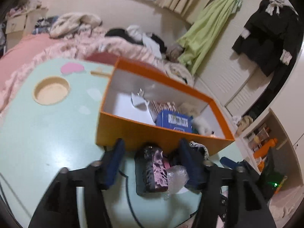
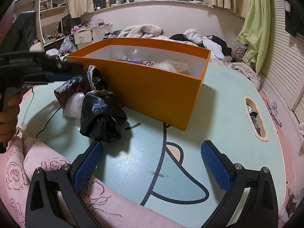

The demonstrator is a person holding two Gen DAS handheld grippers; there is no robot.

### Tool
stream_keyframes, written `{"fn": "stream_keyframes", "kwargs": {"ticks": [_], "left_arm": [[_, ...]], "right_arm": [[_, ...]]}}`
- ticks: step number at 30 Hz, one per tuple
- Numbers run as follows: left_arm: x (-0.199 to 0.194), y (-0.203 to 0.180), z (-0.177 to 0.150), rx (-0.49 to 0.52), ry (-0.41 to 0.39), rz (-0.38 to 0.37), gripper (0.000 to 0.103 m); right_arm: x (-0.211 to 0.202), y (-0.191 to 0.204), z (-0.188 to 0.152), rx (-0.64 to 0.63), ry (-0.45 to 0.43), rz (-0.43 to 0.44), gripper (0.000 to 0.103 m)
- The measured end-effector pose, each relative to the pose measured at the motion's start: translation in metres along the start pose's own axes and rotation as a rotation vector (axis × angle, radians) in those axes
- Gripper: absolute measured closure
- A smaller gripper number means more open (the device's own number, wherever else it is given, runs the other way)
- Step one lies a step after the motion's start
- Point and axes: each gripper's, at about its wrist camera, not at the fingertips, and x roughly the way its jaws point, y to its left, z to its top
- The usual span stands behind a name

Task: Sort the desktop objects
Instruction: 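Lift the bottle out with the left tool and stand it on the table, then reach the right tool into the box and grasp the silver round piece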

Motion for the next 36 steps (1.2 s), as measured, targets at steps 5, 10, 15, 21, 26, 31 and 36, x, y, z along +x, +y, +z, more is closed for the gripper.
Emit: {"fn": "stream_keyframes", "kwargs": {"ticks": [5, 10, 15, 21, 26, 31, 36], "left_arm": [[-0.018, 0.008, -0.021, 0.070, 0.024, -0.014, 0.024], [-0.006, -0.002, -0.050, 0.250, 0.063, 0.082, 0.009], [0.020, -0.034, -0.059, 0.423, 0.093, 0.228, 0.000], [0.020, -0.027, -0.057, 0.394, 0.089, 0.235, 0.000], [0.018, -0.029, -0.059, 0.393, 0.086, 0.235, 0.000], [0.018, -0.029, -0.060, 0.393, 0.086, 0.235, 0.000], [0.019, -0.030, -0.061, 0.393, 0.082, 0.233, 0.000]], "right_arm": [[0.002, -0.001, 0.001, -0.001, -0.001, 0.000, 0.001], [0.000, 0.000, 0.001, -0.001, 0.001, -0.001, 0.001], [-0.001, -0.001, 0.001, 0.007, -0.006, 0.008, 0.001], [-0.039, -0.010, 0.011, 0.037, -0.202, 0.171, 0.041], [-0.042, 0.001, 0.066, 0.023, -0.217, 0.241, 0.048], [0.009, 0.012, 0.140, 0.097, 0.033, 0.309, 0.048], [0.076, 0.025, 0.193, 0.099, 0.212, 0.337, 0.048]]}}
